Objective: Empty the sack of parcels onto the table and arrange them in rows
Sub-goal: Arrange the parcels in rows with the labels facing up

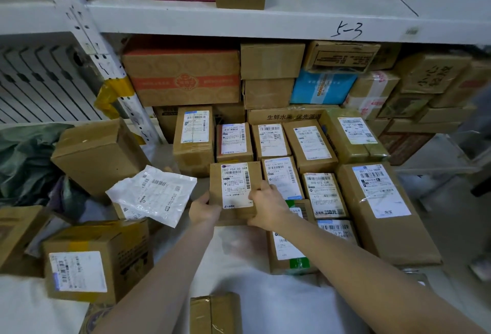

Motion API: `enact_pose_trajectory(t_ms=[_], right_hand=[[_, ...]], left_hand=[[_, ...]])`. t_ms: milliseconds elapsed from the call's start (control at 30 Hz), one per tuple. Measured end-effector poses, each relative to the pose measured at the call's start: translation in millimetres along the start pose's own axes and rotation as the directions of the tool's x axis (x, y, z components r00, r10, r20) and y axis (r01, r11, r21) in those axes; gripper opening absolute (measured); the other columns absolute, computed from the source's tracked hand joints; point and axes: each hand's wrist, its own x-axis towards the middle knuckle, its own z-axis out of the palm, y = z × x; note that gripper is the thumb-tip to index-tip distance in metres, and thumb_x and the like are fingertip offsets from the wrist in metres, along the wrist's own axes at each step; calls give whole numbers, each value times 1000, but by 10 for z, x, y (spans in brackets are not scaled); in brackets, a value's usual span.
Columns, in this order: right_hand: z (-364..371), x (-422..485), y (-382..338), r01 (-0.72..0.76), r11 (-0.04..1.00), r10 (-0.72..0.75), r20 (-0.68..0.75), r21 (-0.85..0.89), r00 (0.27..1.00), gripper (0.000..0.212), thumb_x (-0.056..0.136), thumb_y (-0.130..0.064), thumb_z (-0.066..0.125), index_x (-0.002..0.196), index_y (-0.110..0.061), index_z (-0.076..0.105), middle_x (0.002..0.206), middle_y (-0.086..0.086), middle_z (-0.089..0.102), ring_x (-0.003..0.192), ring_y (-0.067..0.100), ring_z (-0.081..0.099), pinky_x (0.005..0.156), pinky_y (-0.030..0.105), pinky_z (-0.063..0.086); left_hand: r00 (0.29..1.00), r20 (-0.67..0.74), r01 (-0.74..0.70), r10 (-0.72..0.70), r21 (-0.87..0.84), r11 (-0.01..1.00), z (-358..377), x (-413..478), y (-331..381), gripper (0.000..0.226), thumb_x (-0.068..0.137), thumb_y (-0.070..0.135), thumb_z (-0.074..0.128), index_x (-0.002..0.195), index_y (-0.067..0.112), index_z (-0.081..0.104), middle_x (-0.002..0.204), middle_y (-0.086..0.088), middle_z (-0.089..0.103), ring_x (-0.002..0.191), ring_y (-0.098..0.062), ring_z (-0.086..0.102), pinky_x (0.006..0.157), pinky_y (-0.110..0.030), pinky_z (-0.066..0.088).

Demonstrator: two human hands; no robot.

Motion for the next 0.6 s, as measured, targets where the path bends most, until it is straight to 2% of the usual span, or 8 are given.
enact_pose_trajectory(t_ms=[133,267,367,433,500,600], right_hand=[[-10,-5,-49,17,996,-18,-3,-87,1000,47,83,-33,67,123,-10,57,130,11,44,124,30,37,103,36,39],[-50,26,-194,46,989,-41,39,-139,998,47,85,-36,63,124,-11,56,130,10,46,123,28,40,101,38,39],[-76,-3,-224,43,994,-39,34,-102,999,45,86,-32,62,126,-13,55,130,8,48,121,27,44,98,39,42],[-87,-54,-298,50,999,-50,-38,-15,998,46,86,-26,61,130,-16,54,129,7,50,119,28,49,96,39,46],[-99,-110,-459,107,990,-98,-93,87,991,43,85,-22,60,127,-19,56,127,6,53,116,29,53,93,38,49],[-70,-200,-752,221,953,-215,-50,209,975,31,84,-18,58,114,-19,64,117,8,61,110,29,58,86,36,51]], left_hand=[[997,76,34,-33,-6,999,-37,19,46,43,90,5,59,128,25,60,106,-3,63,103,-27,58,94,-40,52],[987,153,43,-54,72,996,-138,-12,71,45,92,5,53,134,20,52,119,-5,60,108,-29,55,83,-37,50],[998,54,22,-31,162,987,-215,-118,64,53,84,8,60,136,11,49,125,-13,60,114,-36,57,92,-44,52],[994,9,-106,107,211,972,-280,-266,71,45,84,2,59,128,4,56,123,-15,62,114,-33,58,94,-36,49],[956,-44,-269,291,266,926,-435,-465,107,33,86,0,59,118,1,63,118,-13,66,110,-30,61,92,-31,45],[867,-200,-378,457,333,864,-871,-722,149,29,86,1,60,114,8,66,116,-8,66,100,-24,63,84,-29,49]])
